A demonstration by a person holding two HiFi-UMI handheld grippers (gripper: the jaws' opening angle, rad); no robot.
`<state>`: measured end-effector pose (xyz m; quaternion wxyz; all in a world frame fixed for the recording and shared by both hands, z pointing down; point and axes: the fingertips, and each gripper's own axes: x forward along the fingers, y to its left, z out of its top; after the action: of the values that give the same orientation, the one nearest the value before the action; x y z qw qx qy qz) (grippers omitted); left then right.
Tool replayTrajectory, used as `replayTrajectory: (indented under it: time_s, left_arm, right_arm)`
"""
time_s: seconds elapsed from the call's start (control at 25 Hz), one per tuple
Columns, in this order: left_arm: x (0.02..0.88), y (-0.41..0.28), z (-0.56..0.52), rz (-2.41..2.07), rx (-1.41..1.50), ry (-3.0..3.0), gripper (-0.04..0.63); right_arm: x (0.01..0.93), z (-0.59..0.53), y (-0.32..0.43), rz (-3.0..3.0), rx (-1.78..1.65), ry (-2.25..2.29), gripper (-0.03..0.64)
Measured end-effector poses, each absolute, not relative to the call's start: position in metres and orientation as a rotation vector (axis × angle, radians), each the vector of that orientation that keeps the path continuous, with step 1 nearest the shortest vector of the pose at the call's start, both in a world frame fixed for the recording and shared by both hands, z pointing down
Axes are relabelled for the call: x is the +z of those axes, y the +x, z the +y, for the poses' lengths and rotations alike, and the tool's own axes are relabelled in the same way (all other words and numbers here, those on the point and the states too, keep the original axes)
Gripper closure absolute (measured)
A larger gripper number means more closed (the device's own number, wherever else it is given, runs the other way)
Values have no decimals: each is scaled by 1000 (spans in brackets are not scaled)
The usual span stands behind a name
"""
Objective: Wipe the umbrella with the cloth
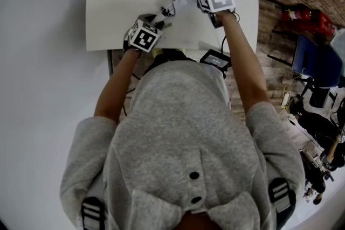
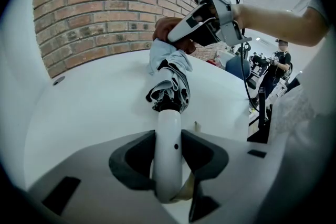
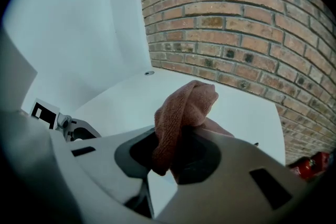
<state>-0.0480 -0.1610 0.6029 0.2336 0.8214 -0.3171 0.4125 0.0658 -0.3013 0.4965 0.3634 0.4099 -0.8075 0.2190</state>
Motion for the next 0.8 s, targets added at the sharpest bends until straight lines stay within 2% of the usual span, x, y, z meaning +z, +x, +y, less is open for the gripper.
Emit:
replayTrajectory:
  time_s: [0.8]
  left_arm:
    - [600,-47,-162,-858,1123,2262,442]
  right_arm:
    - [508,-288,42,-2088,602,975,538]
